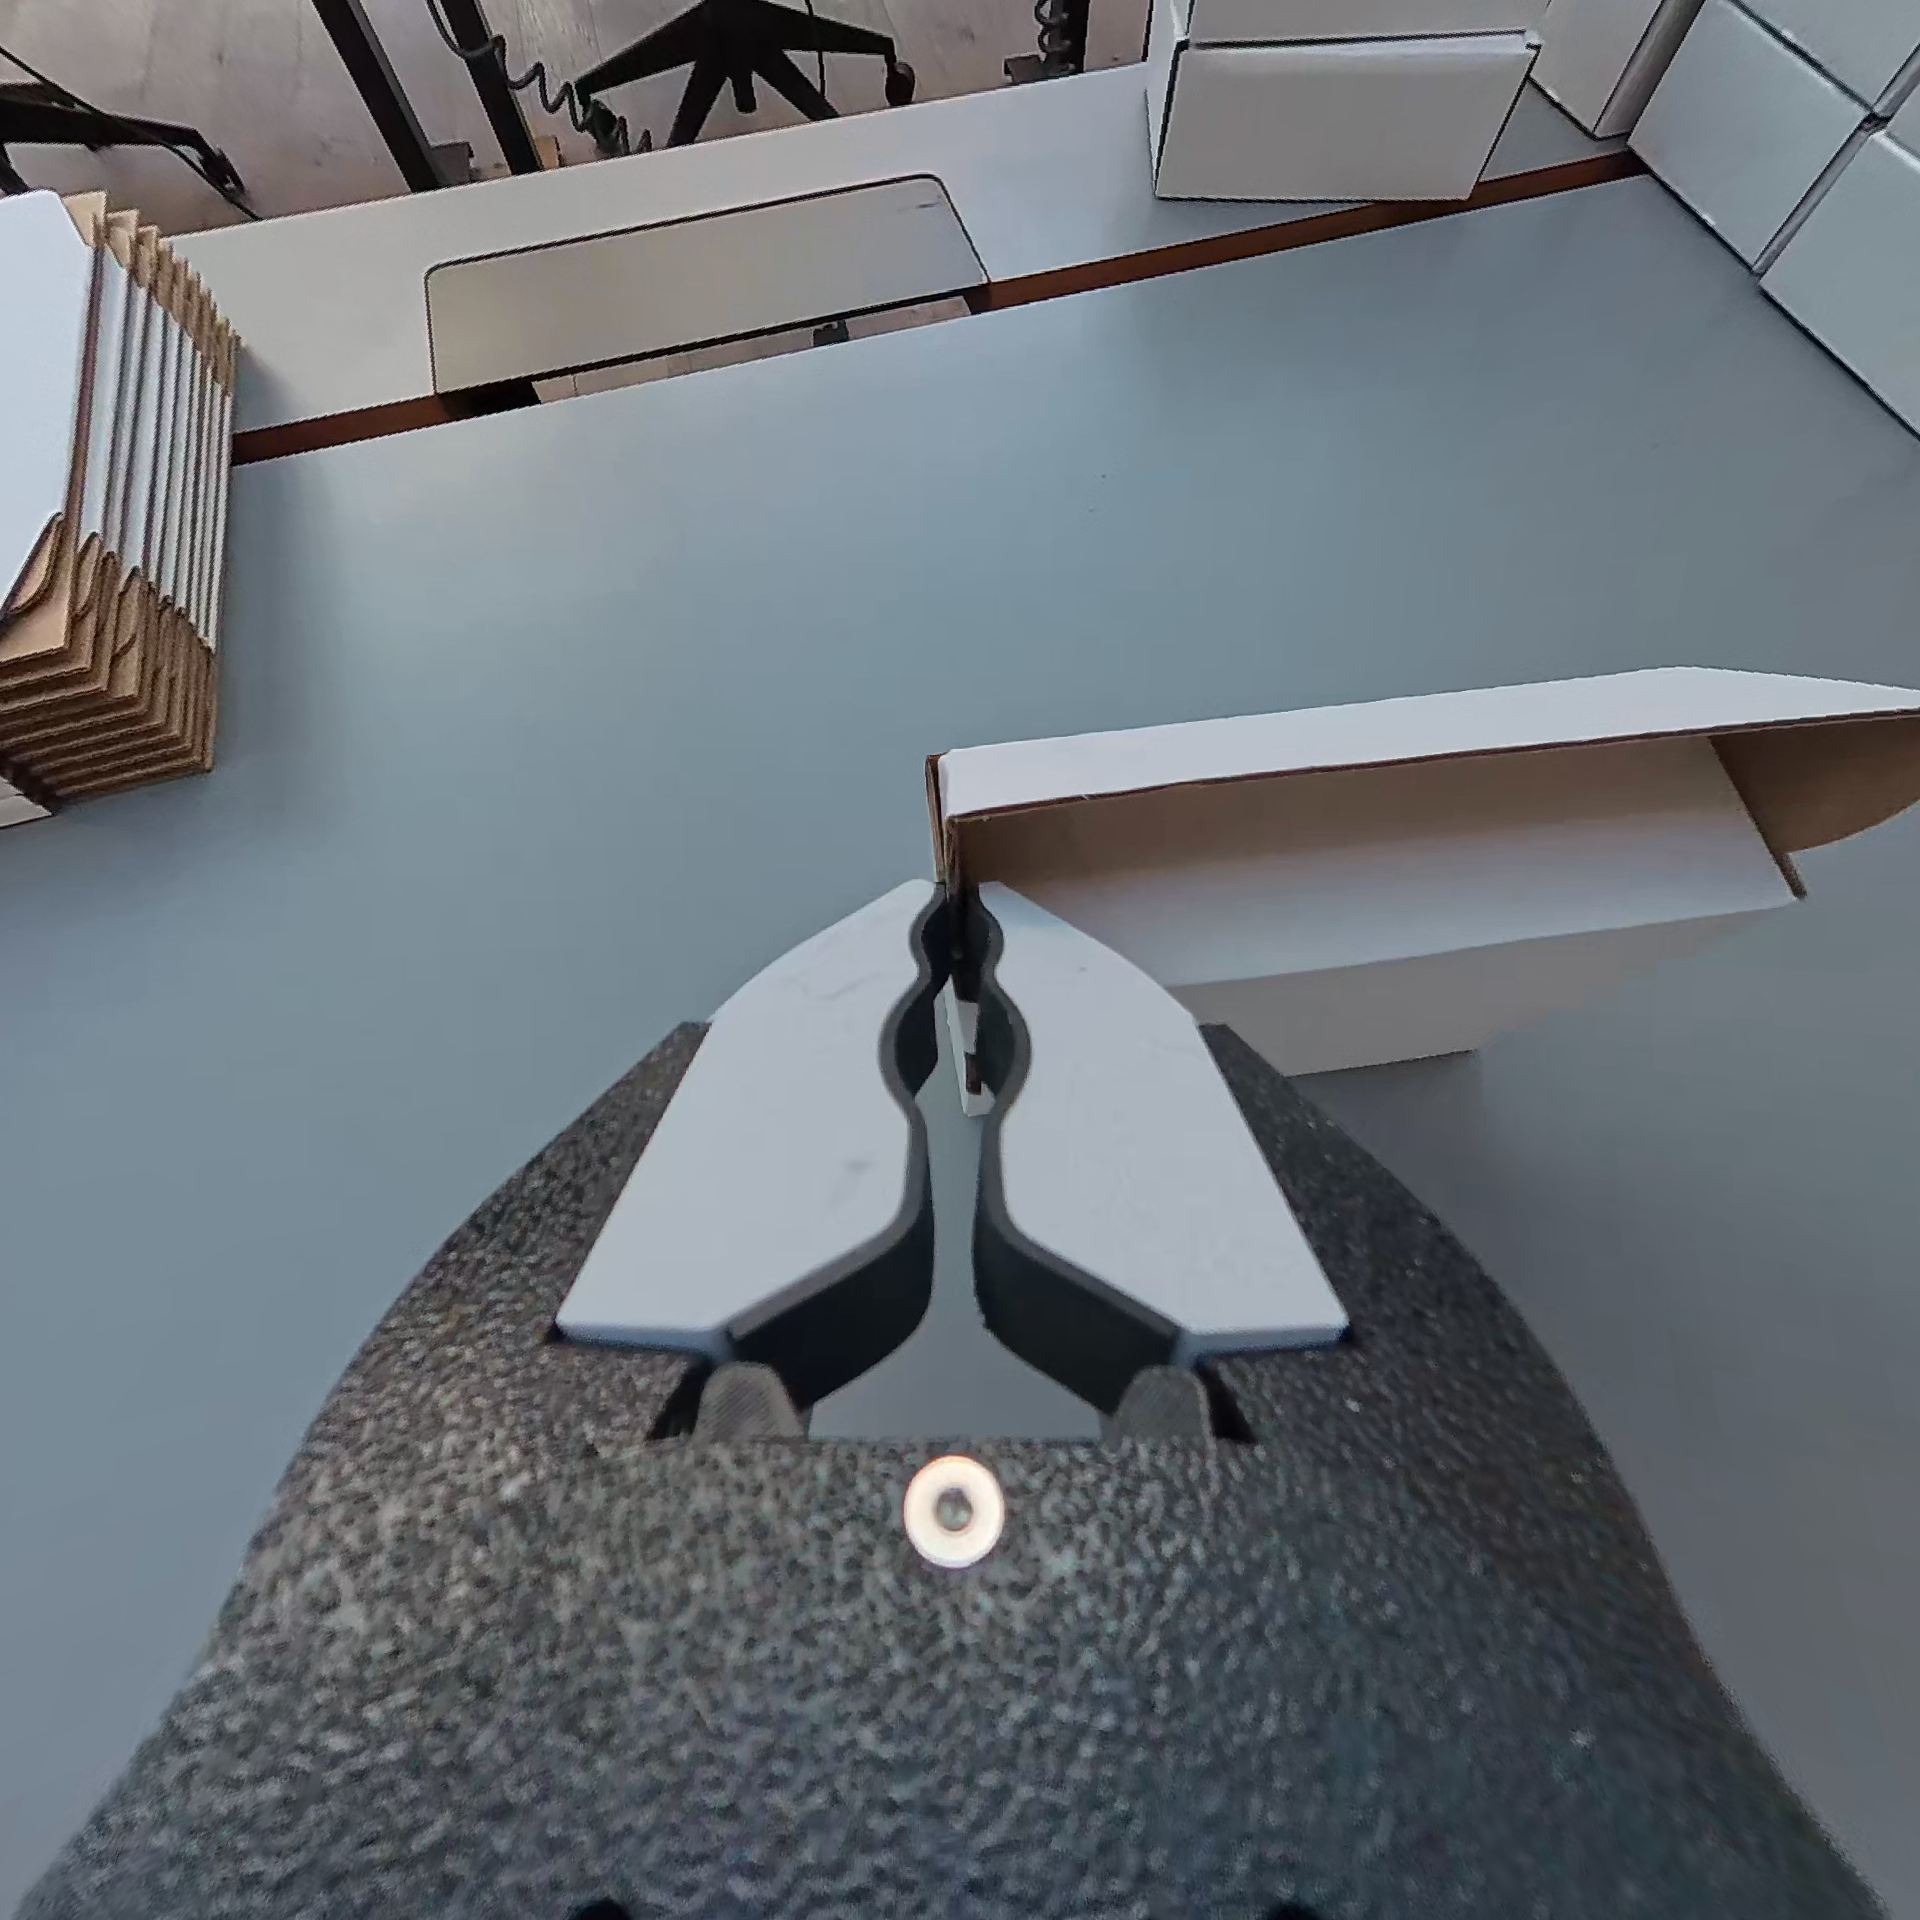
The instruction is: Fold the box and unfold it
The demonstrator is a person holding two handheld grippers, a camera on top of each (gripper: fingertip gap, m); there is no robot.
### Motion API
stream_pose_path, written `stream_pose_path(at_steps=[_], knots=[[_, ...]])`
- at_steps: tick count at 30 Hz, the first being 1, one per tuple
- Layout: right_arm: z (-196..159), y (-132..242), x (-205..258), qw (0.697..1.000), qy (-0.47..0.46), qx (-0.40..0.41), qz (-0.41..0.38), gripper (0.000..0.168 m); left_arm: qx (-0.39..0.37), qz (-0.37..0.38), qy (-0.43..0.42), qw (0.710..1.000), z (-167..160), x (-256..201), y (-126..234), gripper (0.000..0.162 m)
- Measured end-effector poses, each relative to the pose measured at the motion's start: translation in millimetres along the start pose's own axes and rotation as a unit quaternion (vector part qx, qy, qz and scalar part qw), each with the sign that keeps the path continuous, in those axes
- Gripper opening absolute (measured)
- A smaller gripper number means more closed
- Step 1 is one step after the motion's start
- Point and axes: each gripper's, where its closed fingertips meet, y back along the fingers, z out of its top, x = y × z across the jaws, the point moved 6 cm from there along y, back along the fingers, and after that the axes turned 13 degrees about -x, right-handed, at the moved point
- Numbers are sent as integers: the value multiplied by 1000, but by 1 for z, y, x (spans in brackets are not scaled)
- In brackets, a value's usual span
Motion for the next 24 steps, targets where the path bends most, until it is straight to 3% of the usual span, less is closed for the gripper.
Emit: stream_pose_path(at_steps=[6, 11, 14, 16, 20, 24], knots=[[-10, -5, 17, 992, 78, 88, 43, 0, -38, -32, -45, 998, -4, 3, 2, 2], [-17, -4, 25, 987, 117, 92, 54, 0, -87, -136, -98, 982, 9, 12, 29, 13], [-18, -4, 25, 988, 113, 82, 60, 0, -148, -192, -141, 960, 30, 24, 40, 0], [-19, -4, 24, 989, 105, 75, 66, 0, -177, -219, -202, 938, 39, 31, 35, 0], [-18, -4, 24, 988, 108, 83, 67, 0, -168, -299, -274, 899, 36, 34, 11, 0], [-17, -4, 25, 986, 125, 93, 60, 0, -155, -365, -293, 870, 26, 30, -2, 0]])
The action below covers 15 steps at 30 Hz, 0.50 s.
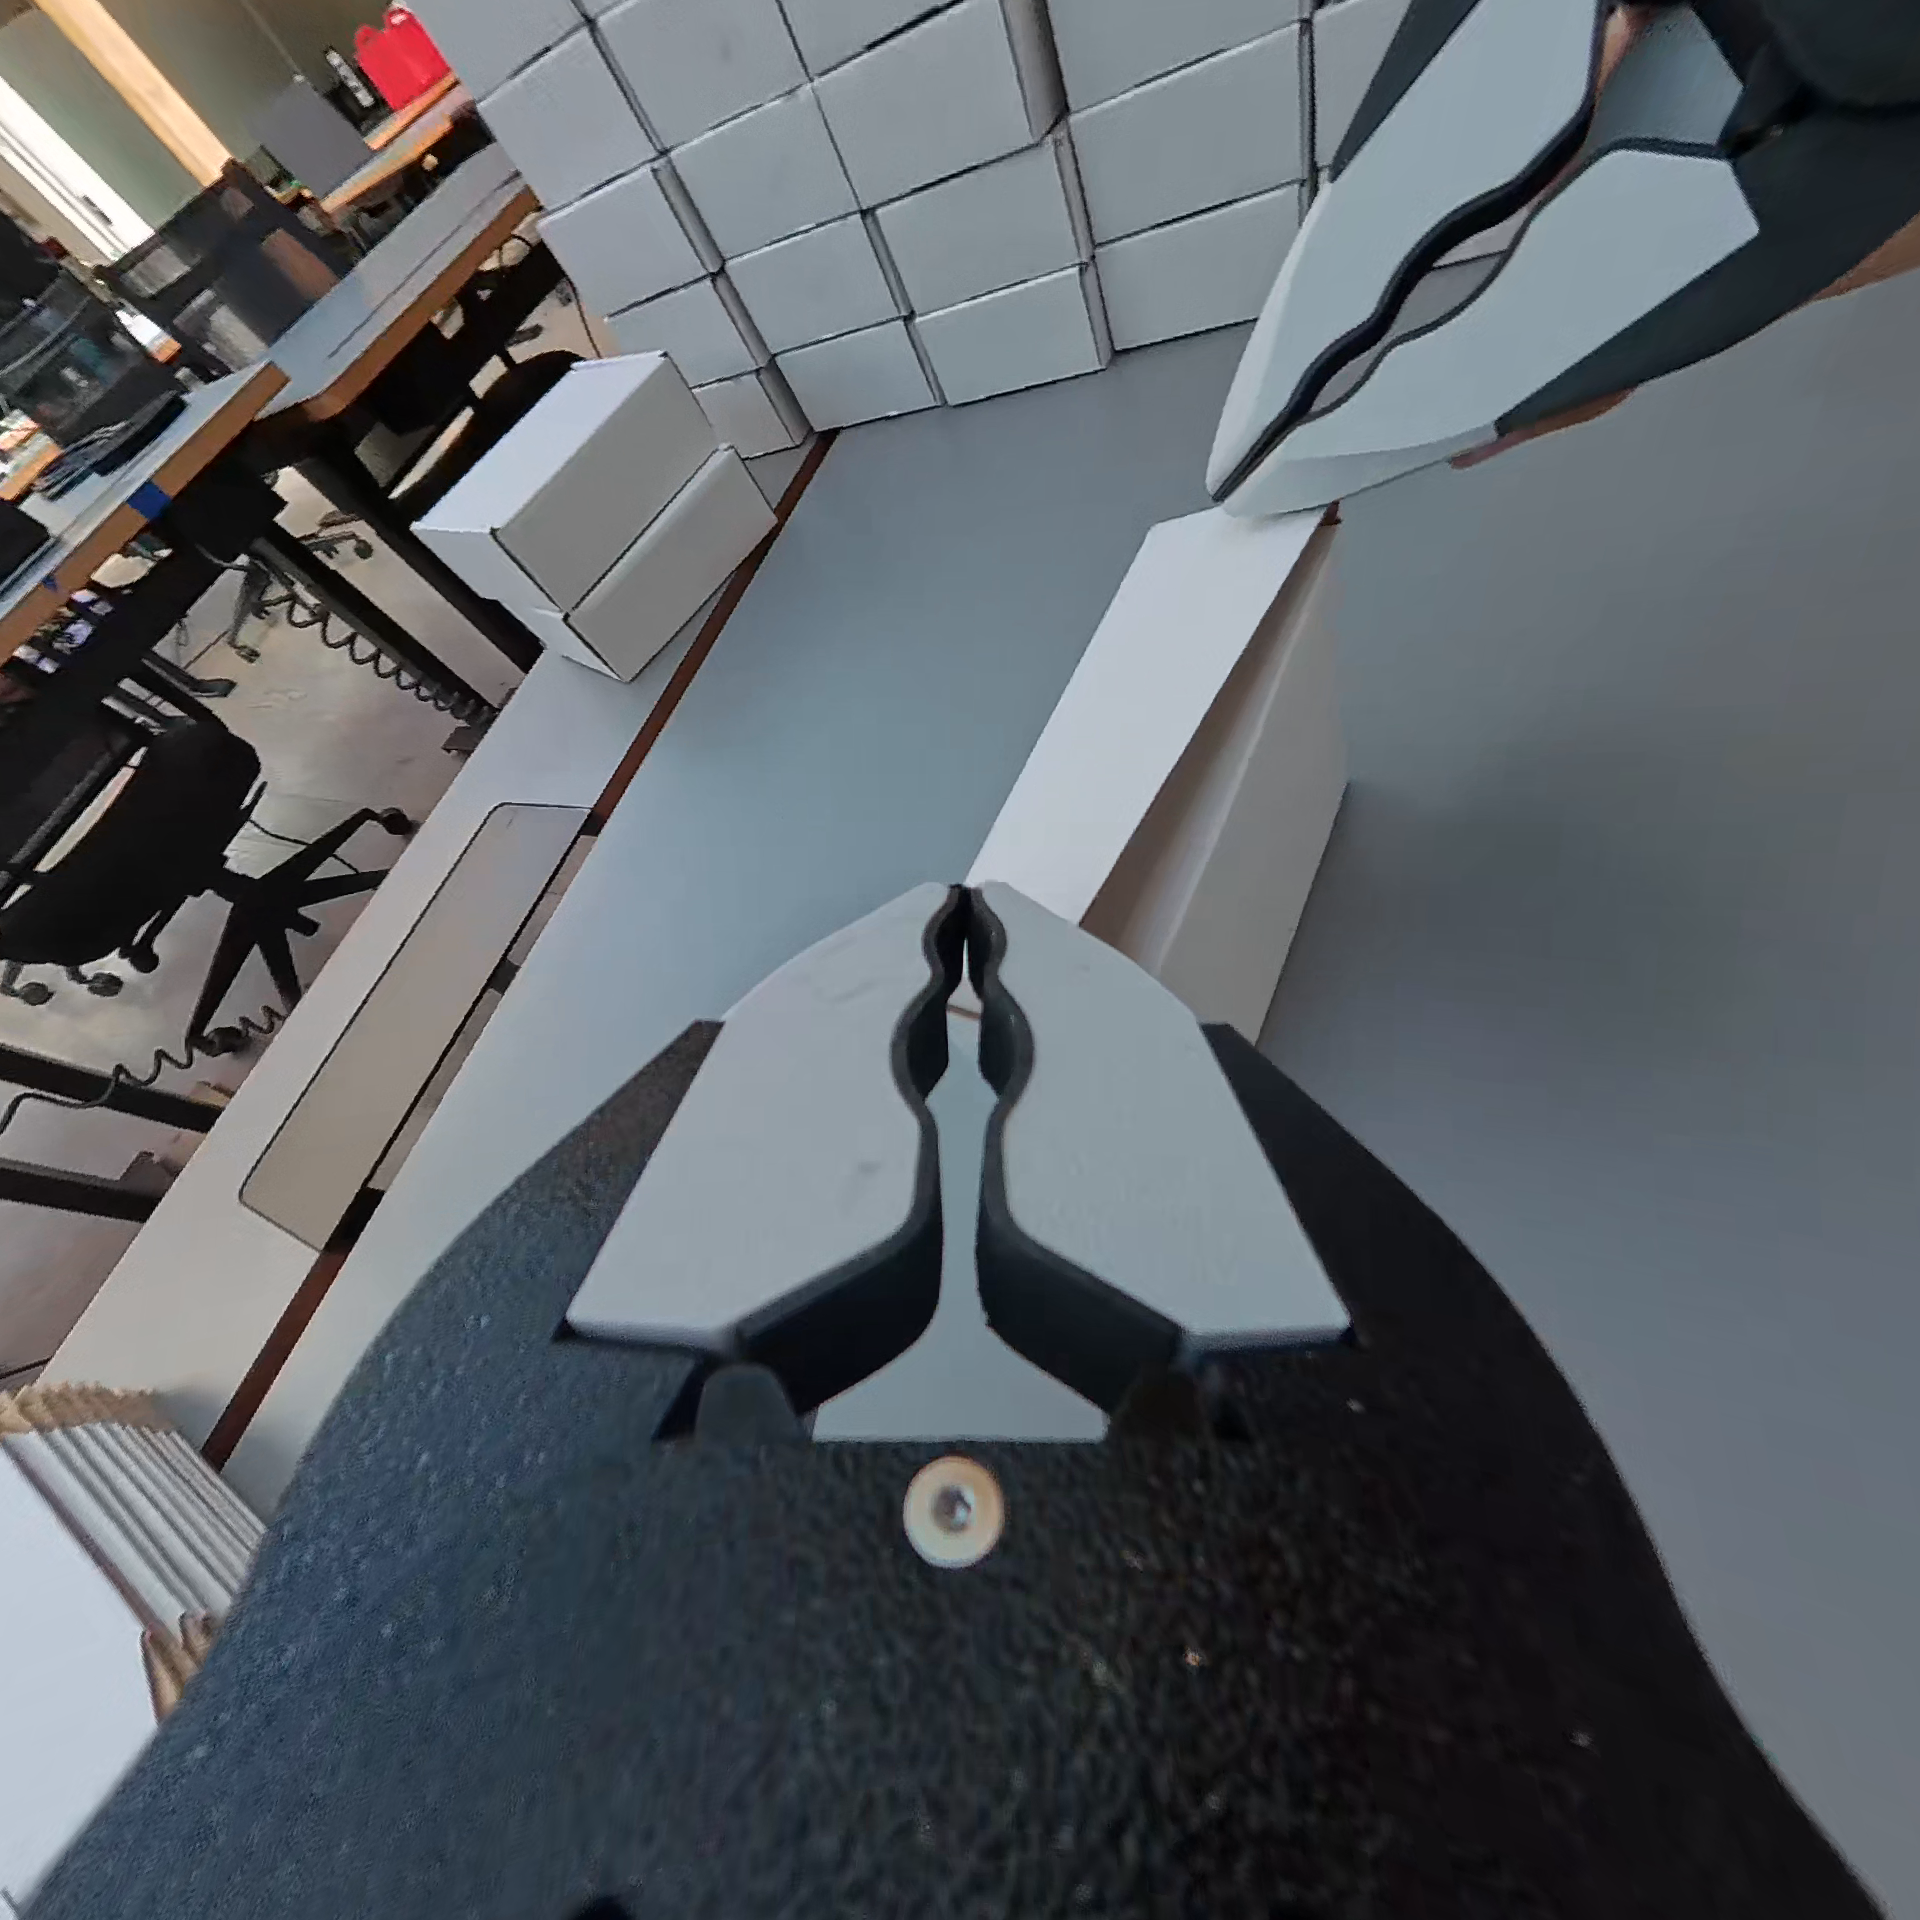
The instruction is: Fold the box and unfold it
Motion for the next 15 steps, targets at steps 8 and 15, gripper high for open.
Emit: stream_pose_path(at_steps=[8, 15], knots=[[-3, -3, 2, 999, -13, 16, 29, 0, 45, -43, 13, 998, -15, -10, -4, 0], [-4, -4, 7, 999, 17, 29, 8, 0, 74, 3, -23, 997, -19, -21, -5, 0]])
